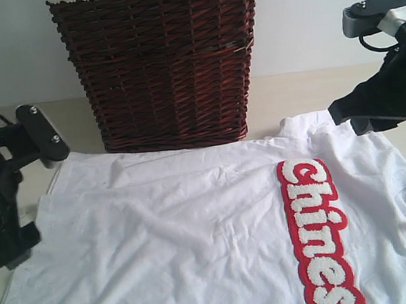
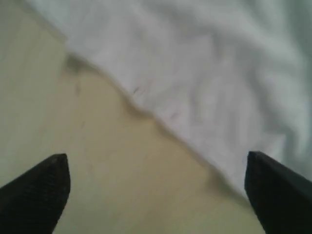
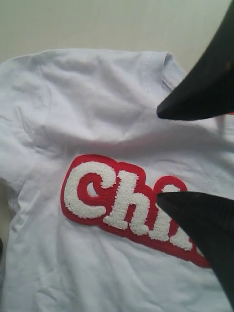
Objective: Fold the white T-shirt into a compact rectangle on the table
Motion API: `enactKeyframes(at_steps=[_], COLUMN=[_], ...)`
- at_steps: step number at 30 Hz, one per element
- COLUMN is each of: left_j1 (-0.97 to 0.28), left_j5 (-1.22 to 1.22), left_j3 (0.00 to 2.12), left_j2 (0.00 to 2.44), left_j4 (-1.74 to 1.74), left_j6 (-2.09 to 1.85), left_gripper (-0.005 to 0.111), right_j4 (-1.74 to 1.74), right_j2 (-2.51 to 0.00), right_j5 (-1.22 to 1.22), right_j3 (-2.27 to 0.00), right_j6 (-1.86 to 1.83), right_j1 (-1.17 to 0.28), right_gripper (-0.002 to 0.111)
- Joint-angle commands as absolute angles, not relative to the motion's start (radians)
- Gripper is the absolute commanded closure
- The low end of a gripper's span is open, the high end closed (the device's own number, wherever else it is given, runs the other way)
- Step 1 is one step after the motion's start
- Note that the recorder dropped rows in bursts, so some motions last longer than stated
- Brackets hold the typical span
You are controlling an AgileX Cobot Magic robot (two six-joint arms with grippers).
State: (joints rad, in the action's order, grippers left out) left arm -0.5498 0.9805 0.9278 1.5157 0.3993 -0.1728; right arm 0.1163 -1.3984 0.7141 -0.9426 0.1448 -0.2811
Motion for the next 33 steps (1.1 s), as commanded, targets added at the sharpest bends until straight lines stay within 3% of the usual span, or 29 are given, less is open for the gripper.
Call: enactKeyframes(at_steps=[1, 7, 12, 14, 16, 18, 19, 21, 29, 33], left_j1=[-0.551, -0.548, -0.521, -0.519, -0.519, -0.519, -0.519, -0.519, -0.519, -0.521], left_j5=[1.012, 0.922, 0.731, 0.719, 0.727, 0.727, 0.727, 0.725, 0.887, 0.903], left_j3=[0.928, 0.882, 0.884, 0.884, 0.882, 0.882, 0.882, 0.882, 0.882, 0.882], left_j2=[1.534, 1.534, 1.520, 1.517, 1.524, 1.530, 1.530, 1.530, 1.530, 1.532], left_j4=[0.296, 0.173, 0.188, 0.185, 0.185, 0.193, 0.204, 0.237, 0.691, 0.690], left_j6=[-0.443, -0.942, -0.947, -0.942, -0.960, -0.920, -0.887, -0.816, -0.848, -0.830], left_gripper=[0.022, 0.040, 0.061, 0.063, 0.058, 0.046, 0.036, 0.003, 0.001, 0.001], right_j4=[0.086, 0.085, 0.085, 0.085, 0.085, 0.085, 0.085, 0.085, 0.085, 0.085], right_j2=[-1.391, -1.391, -1.391, -1.391, -1.391, -1.391, -1.391, -1.391, -1.391, -1.391], right_j5=[0.700, 0.702, 0.678, 0.678, 0.680, 0.680, 0.680, 0.680, 0.680, 0.678], right_j3=[-0.949, -0.949, -0.949, -0.949, -0.949, -0.949, -0.949, -0.949, -0.949, -0.949], right_j6=[0.098, 0.091, 0.091, 0.091, 0.091, 0.091, 0.091, 0.091, 0.091, 0.091], right_j1=[-0.278, -0.278, -0.278, -0.278, -0.278, -0.278, -0.278, -0.278, -0.278, -0.278], right_gripper=[0.062, 0.062, 0.062, 0.062, 0.062, 0.062, 0.062, 0.062, 0.062, 0.062])
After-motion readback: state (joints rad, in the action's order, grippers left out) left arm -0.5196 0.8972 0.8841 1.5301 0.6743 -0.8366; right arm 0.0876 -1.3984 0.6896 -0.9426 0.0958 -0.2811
